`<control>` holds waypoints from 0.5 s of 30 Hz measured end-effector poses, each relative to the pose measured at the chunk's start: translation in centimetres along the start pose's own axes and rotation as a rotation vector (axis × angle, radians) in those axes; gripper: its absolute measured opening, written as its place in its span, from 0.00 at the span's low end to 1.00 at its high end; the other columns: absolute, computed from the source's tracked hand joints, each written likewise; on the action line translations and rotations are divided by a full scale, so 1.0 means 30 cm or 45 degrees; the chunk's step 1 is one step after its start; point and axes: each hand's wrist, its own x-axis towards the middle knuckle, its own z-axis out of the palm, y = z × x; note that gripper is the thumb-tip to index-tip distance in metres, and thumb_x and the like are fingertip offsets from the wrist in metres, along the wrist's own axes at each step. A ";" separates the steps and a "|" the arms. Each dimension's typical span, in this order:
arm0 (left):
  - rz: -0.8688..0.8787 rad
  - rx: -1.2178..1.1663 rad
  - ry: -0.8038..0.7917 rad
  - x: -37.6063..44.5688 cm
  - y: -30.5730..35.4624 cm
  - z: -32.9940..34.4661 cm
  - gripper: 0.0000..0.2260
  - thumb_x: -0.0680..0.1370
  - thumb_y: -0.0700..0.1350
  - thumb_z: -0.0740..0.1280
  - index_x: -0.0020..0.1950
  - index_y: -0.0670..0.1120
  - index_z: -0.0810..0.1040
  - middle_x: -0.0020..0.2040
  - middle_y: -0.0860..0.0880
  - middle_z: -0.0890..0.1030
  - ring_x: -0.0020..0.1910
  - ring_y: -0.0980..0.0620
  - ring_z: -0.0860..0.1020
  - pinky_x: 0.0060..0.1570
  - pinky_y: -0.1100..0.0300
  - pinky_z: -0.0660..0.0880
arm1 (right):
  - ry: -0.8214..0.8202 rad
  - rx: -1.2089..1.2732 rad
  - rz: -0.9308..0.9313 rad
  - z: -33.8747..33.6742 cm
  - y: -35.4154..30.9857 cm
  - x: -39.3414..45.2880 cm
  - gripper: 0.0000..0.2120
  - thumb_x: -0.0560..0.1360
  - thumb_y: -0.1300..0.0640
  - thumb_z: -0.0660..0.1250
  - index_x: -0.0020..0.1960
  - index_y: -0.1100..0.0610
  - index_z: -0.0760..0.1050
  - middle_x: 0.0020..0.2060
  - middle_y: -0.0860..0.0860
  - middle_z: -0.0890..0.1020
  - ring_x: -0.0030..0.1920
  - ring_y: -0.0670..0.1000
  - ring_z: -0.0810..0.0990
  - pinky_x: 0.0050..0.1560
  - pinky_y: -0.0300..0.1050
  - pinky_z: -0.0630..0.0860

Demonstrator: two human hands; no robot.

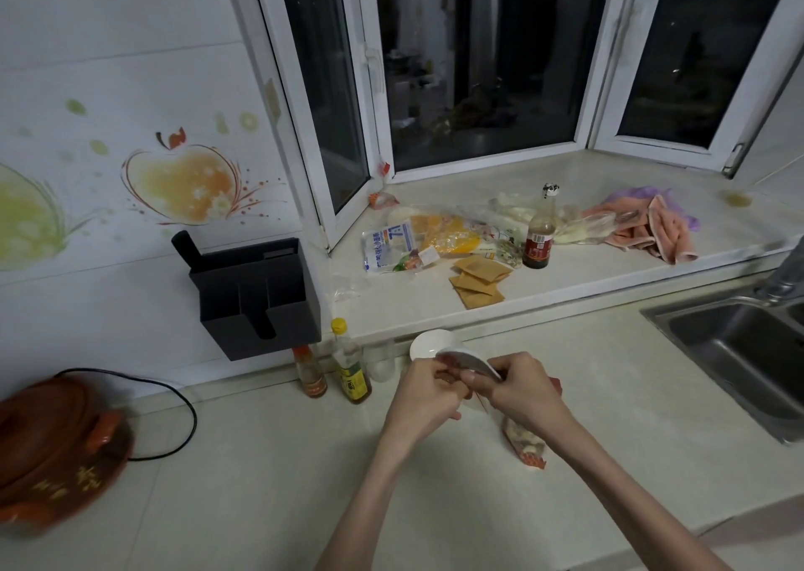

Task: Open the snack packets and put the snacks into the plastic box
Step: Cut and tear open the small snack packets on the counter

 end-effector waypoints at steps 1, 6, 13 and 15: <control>0.022 0.039 0.033 0.002 -0.002 0.002 0.09 0.72 0.40 0.68 0.37 0.54 0.81 0.36 0.51 0.84 0.39 0.53 0.83 0.36 0.50 0.83 | 0.020 0.002 0.017 0.003 -0.001 0.005 0.15 0.70 0.50 0.73 0.25 0.52 0.79 0.17 0.44 0.69 0.22 0.42 0.65 0.23 0.33 0.60; 0.095 0.096 0.079 0.004 -0.021 0.017 0.06 0.74 0.45 0.70 0.37 0.53 0.79 0.36 0.49 0.84 0.36 0.51 0.83 0.38 0.47 0.82 | 0.066 -0.065 0.052 0.003 -0.002 0.022 0.14 0.70 0.56 0.69 0.26 0.57 0.77 0.19 0.47 0.68 0.22 0.43 0.63 0.21 0.34 0.58; 0.002 -0.010 0.036 -0.012 -0.012 0.023 0.05 0.75 0.45 0.65 0.46 0.46 0.79 0.41 0.49 0.82 0.38 0.55 0.83 0.32 0.53 0.82 | -0.006 -0.164 -0.005 0.004 0.015 0.027 0.10 0.69 0.58 0.67 0.31 0.63 0.78 0.21 0.47 0.68 0.22 0.44 0.63 0.22 0.34 0.60; -0.020 -0.011 -0.035 -0.017 -0.005 0.026 0.09 0.76 0.49 0.61 0.49 0.48 0.78 0.40 0.48 0.82 0.37 0.55 0.82 0.29 0.53 0.81 | -0.026 -0.140 -0.041 0.019 0.019 0.025 0.10 0.69 0.60 0.65 0.30 0.60 0.77 0.20 0.47 0.69 0.23 0.44 0.65 0.23 0.34 0.61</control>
